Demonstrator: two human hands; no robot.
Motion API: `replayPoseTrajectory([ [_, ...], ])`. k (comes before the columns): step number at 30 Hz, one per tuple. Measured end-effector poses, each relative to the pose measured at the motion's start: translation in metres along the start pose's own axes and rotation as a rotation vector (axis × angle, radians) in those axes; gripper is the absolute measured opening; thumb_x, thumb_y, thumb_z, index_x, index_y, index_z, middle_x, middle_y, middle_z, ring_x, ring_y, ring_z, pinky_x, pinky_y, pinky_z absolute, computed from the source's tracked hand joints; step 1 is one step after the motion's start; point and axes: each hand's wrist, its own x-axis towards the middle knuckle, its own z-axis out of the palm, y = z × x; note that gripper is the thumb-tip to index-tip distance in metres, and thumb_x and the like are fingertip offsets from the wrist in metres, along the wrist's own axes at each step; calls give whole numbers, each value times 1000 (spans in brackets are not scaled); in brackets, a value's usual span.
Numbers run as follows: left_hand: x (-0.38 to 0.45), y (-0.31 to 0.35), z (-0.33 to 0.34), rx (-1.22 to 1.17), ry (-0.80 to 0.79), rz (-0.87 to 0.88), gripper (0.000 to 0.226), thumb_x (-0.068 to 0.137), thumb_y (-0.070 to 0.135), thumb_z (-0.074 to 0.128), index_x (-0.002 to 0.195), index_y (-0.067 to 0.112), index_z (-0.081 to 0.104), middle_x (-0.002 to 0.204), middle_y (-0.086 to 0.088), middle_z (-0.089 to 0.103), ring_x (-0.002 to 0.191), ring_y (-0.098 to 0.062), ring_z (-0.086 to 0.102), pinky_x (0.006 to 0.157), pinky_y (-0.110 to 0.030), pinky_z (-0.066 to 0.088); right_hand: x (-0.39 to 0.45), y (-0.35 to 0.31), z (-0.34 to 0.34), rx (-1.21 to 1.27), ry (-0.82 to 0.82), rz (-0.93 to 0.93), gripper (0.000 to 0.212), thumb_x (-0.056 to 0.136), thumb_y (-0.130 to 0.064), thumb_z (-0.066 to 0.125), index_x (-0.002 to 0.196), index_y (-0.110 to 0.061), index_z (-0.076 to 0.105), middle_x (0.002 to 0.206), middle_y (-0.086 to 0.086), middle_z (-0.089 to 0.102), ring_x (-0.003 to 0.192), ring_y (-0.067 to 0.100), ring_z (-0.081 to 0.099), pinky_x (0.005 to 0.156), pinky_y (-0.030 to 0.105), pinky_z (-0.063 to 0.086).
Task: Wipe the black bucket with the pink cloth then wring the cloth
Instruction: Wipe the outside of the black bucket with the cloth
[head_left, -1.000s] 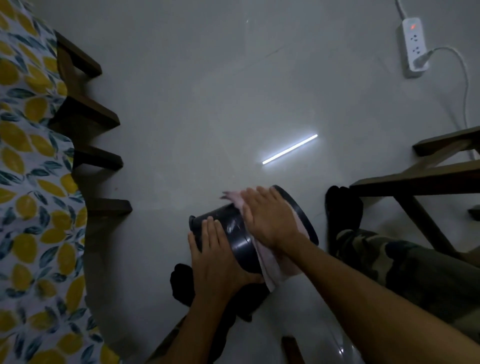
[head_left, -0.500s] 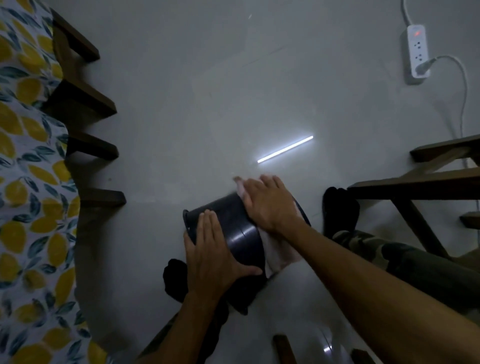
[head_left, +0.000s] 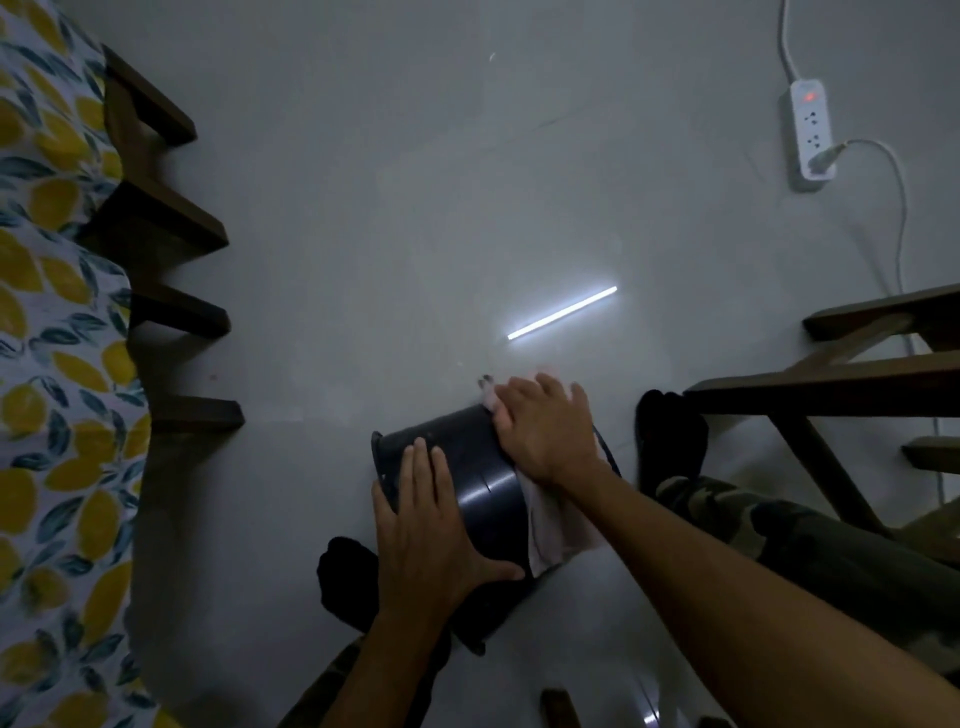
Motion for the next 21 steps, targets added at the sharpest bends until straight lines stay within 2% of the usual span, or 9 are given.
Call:
replayPoseTrajectory([
  [2,6,1,-3,31,-6,18,161,33,104,51,153,-2,37,161,-25,36,146,-42,39,110,-69,35,-2,5,-2,56,15,94,39,106,-46,29,129,-31,57,140,-7,60,144,25,43,114,65,29],
  [4,17,-2,-14,71,-15,63,159,37,104,54,155,-1,35,163,-23,33,149,-39,35,114,-68,27,2,5,-7,140,21,125,37,107,-45,31,122,-31,61,135,-7,63,139,25,47,110,63,33],
  [7,42,-12,-42,118,-17,145,154,52,100,57,162,4,9,171,-18,9,158,-32,9,123,-60,0,20,-2,-18,202,71,162,38,107,-46,31,112,-28,65,125,-4,68,124,27,56,105,60,38],
  [9,59,-17,-59,153,-33,168,153,54,100,57,163,6,2,172,-16,3,159,-29,2,123,-56,-7,32,-4,-23,212,105,162,38,107,-43,33,111,-24,66,122,0,70,118,29,60,104,59,40],
  [11,66,-18,-63,162,-24,176,154,53,100,57,163,6,3,172,-16,4,159,-30,4,123,-56,-6,37,-4,-24,210,147,150,39,107,-42,34,109,-23,68,117,0,72,112,27,63,105,59,42],
  [13,57,-19,-50,167,46,184,154,50,99,61,161,3,15,170,-19,14,157,-34,16,122,-61,3,31,-3,-16,210,191,147,40,107,-44,33,106,-25,68,114,-3,72,110,23,64,106,58,42],
  [16,17,-13,-4,189,212,195,146,49,94,69,155,-2,34,165,-25,27,151,-41,30,118,-67,16,-11,-1,11,114,282,122,40,105,-40,35,130,-25,63,141,-2,63,137,22,52,117,57,34],
  [19,-20,-9,52,266,354,180,138,63,79,78,161,1,19,169,-23,13,153,-39,24,117,-71,21,-75,4,44,106,414,119,52,106,-37,37,153,-17,47,163,7,43,155,27,32,123,59,27],
  [21,-22,-13,78,293,491,147,128,74,64,80,164,7,9,172,-15,3,154,-34,21,115,-73,21,-101,7,63,91,423,119,58,109,-41,31,161,-14,35,169,10,31,159,27,21,124,60,25],
])
